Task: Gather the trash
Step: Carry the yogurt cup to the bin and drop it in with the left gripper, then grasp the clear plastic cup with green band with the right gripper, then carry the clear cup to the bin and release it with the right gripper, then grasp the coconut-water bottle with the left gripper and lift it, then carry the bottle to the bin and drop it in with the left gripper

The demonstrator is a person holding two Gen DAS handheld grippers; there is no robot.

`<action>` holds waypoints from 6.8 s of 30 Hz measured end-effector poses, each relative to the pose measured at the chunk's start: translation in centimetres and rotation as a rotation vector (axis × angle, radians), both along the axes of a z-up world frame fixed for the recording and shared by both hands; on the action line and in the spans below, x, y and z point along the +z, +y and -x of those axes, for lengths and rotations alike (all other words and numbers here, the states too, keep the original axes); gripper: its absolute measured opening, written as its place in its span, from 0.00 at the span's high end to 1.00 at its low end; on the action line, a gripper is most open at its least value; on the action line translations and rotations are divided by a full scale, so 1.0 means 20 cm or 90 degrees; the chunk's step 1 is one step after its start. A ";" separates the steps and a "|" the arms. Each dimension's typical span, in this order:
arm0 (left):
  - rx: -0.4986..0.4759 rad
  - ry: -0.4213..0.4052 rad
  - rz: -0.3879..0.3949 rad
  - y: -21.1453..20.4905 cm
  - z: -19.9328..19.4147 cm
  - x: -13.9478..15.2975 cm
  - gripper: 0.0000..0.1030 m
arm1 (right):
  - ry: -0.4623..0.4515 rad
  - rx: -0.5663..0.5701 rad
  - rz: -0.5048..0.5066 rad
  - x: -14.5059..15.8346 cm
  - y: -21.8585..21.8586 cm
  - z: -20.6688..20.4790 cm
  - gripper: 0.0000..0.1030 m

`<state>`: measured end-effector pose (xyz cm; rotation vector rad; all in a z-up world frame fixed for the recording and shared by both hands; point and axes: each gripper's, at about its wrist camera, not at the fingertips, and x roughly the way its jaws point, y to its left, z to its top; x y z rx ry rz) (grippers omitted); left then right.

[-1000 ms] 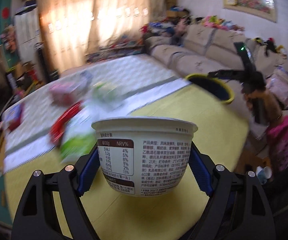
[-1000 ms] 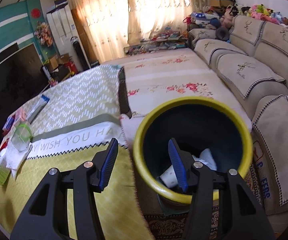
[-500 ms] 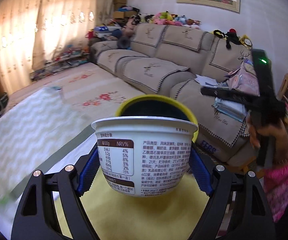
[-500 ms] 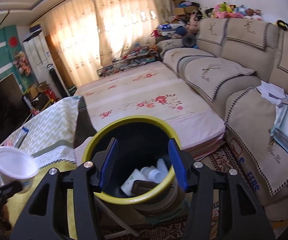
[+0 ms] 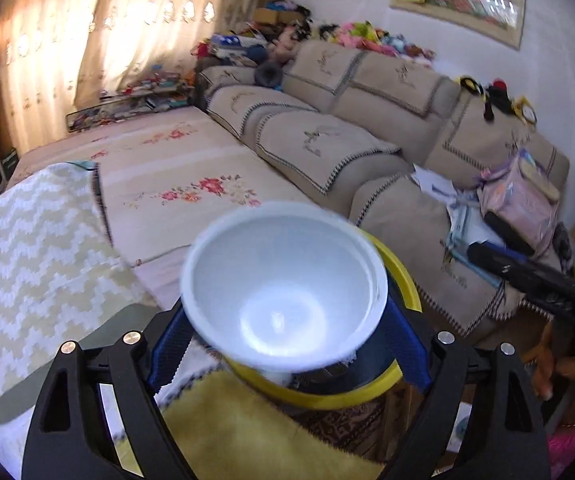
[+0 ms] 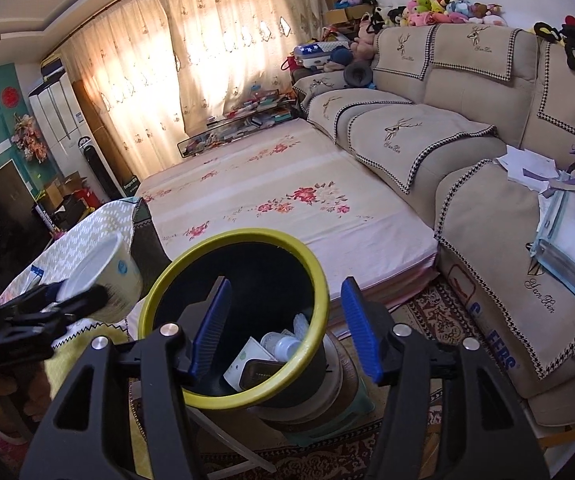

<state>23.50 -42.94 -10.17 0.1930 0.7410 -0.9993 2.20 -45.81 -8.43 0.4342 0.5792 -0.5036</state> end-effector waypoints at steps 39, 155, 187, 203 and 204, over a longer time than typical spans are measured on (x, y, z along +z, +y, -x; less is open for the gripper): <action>0.512 -0.193 0.062 1.92 0.69 0.34 0.05 | 0.039 0.424 0.013 -0.04 1.28 -0.71 0.45; 0.458 -0.077 -0.092 1.90 0.33 -0.01 0.50 | -0.037 0.203 0.008 0.16 0.69 -0.53 0.44; 0.408 -0.182 -0.052 1.69 0.39 0.36 0.50 | -0.071 0.171 -0.028 0.12 0.50 -0.25 0.44; 0.145 -0.160 0.017 0.82 0.39 0.47 0.50 | -0.080 0.067 -0.023 0.08 0.17 0.04 0.44; 0.128 -0.152 0.020 0.75 0.38 0.46 0.50 | -0.078 0.058 -0.022 0.08 0.15 0.06 0.44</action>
